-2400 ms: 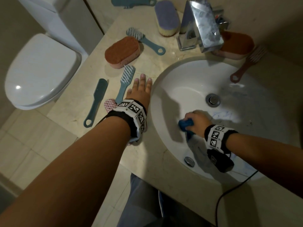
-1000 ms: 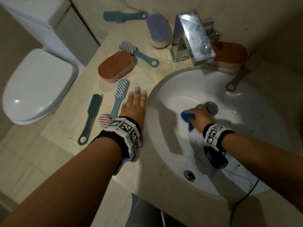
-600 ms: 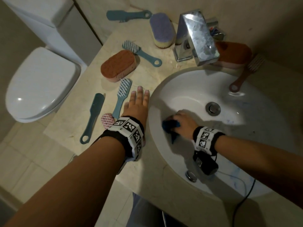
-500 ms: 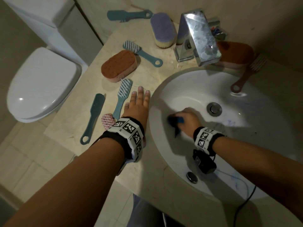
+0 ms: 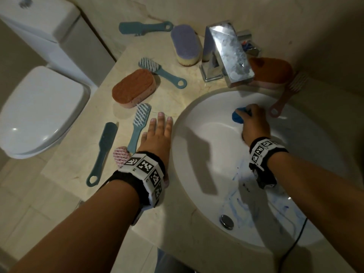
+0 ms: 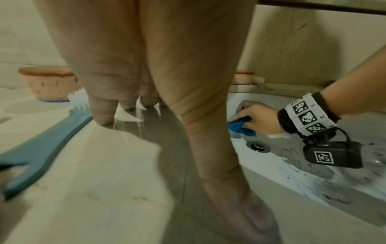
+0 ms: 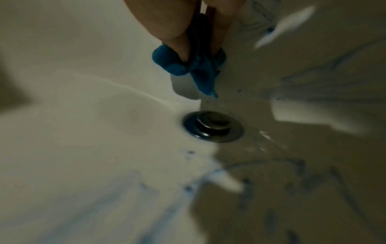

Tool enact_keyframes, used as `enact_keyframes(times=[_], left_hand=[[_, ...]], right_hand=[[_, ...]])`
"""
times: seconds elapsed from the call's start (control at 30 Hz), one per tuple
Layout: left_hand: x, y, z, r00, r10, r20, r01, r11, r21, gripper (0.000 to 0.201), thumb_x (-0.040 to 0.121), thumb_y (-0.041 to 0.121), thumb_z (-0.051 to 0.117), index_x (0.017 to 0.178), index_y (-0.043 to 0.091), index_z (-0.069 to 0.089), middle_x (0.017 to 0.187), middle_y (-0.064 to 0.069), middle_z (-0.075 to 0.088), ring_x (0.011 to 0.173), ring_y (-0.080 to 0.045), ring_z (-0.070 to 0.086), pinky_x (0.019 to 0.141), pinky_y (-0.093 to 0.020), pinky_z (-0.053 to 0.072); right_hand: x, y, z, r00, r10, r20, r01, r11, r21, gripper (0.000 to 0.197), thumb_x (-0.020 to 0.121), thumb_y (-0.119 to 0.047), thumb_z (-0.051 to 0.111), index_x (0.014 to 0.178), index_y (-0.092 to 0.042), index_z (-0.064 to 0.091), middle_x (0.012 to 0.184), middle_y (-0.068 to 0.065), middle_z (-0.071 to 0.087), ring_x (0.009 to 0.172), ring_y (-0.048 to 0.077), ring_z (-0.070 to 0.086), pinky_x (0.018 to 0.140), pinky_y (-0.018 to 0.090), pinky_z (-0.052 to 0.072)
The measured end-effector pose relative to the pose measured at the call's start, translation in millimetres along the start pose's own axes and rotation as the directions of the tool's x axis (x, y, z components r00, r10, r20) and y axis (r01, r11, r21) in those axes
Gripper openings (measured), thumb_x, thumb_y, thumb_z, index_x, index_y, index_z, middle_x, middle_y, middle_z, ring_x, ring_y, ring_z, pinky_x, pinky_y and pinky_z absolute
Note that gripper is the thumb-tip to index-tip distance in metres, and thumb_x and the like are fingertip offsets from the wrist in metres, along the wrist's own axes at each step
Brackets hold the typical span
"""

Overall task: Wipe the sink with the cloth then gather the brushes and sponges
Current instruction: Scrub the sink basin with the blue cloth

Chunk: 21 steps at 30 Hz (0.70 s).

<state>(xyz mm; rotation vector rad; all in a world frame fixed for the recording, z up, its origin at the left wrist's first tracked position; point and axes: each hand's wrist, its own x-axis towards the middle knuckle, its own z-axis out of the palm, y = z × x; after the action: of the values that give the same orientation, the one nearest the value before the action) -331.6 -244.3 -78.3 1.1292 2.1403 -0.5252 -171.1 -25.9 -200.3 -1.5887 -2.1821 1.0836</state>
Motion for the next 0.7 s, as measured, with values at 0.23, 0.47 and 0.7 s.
enact_keyframes(times=[0.23,0.47,0.7], left_hand=[[0,1,-1,1.000,-0.005,0.000,0.005,1.000,0.000,0.164,0.039,0.030,0.095,0.141,0.010,-0.032,0.150,-0.012,-0.035,0.143,-0.032,-0.021,0.120,-0.046,0.006],[-1,1,-3,1.000,-0.003,0.013,0.003,1.000,0.005,0.164,0.039,0.030,0.095,0.141,0.008,-0.032,0.150,-0.014,-0.035,0.143,-0.033,-0.021,0.120,-0.046,0.007],[-6,3,-6,1.000,-0.010,0.020,0.011,0.998,-0.056,0.149,0.053,0.022,0.090,0.144,0.011,-0.027,0.152,-0.010,-0.033,0.144,-0.030,-0.020,0.120,-0.044,0.004]], right_hand=[[-10,31,3,0.991,0.024,0.133,0.014,0.961,-0.277,0.031,0.094,-0.023,0.050,0.123,-0.012,0.051,0.128,0.018,0.044,0.116,0.035,0.047,0.095,0.038,0.038],[5,47,-17,0.992,-0.096,0.088,0.124,0.898,-0.423,0.044,0.091,-0.051,0.043,0.118,-0.017,0.052,0.120,0.013,0.056,0.108,0.032,0.055,0.092,0.038,0.043],[5,26,-17,0.967,-0.008,0.255,0.111,0.913,-0.392,0.038,0.080,0.008,0.057,0.117,0.003,0.061,0.121,0.028,0.052,0.113,0.043,0.052,0.100,0.038,0.040]])
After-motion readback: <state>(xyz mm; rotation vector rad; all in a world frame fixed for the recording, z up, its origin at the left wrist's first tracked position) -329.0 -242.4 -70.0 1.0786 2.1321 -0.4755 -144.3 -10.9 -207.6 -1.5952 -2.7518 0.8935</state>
